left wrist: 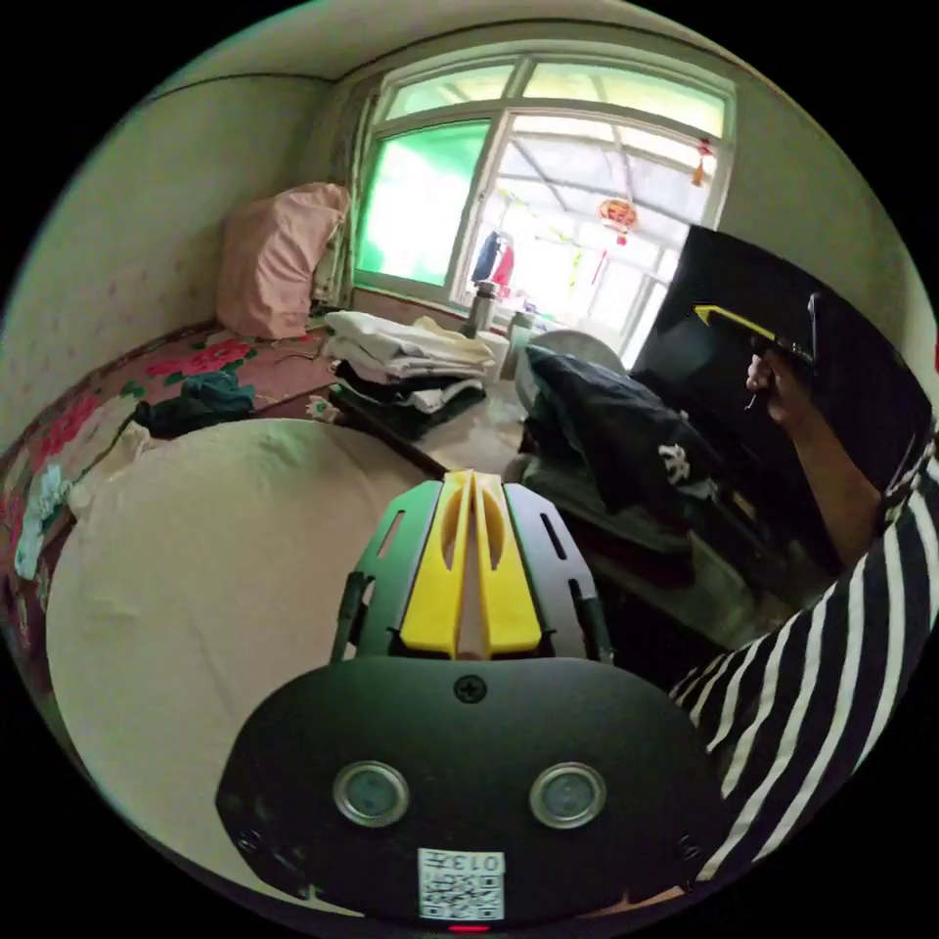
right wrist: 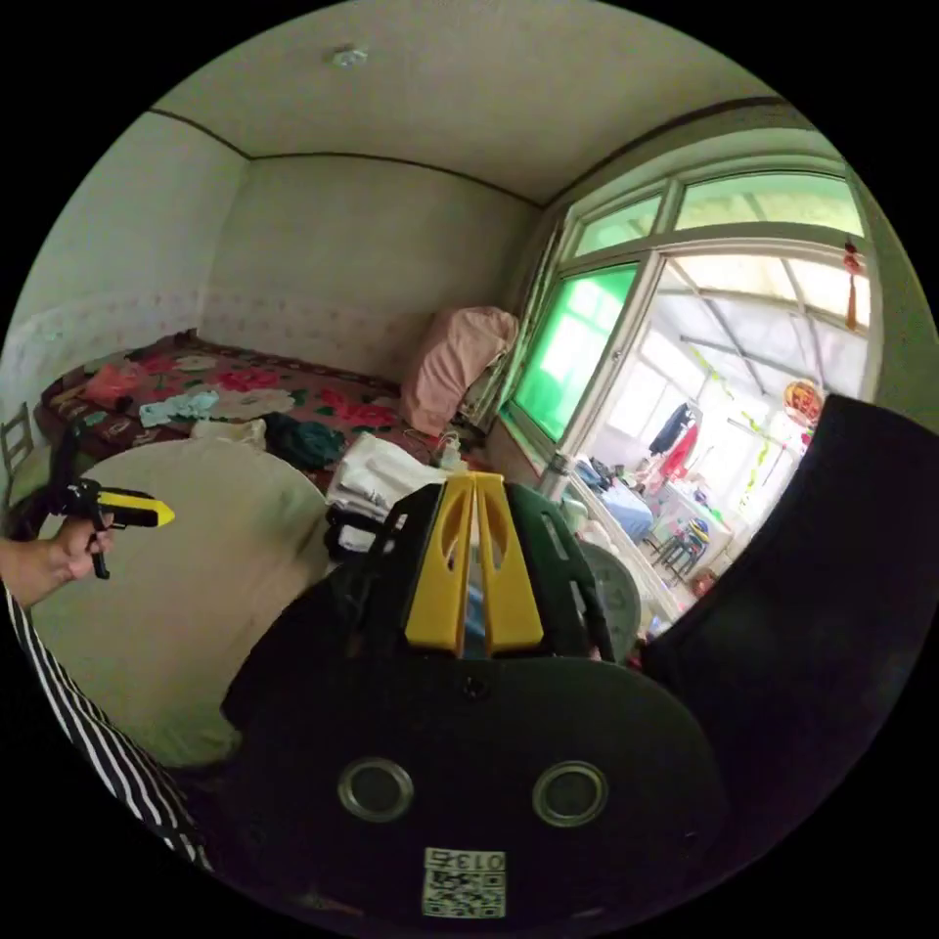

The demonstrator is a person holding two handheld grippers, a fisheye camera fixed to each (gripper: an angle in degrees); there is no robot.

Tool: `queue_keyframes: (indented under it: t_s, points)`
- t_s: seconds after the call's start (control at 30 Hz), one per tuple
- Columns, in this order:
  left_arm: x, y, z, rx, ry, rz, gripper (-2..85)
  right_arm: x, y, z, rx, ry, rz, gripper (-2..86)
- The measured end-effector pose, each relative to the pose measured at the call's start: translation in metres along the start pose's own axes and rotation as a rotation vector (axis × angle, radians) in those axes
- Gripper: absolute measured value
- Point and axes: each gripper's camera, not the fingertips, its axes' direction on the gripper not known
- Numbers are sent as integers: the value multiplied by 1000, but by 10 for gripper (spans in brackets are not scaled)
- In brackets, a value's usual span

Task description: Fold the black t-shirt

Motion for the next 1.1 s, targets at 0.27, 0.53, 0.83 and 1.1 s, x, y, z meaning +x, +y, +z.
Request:
queue_keyframes:
  t_s: [0.27,0.53,0.83,1.1]
  points:
    - [114,-2,12,-17,32,429,7,18,144,-36,-306,59,89,76]
    - [220,-37,77,-34,206,624,81,63,226,-22,-429,23,226,127]
    - [307,-41,147,-150,262,803,174,107,267,0,-410,-314,312,29]
    - [335,-37,156,-120,110,857,207,87,193,-60,-131,-386,39,15]
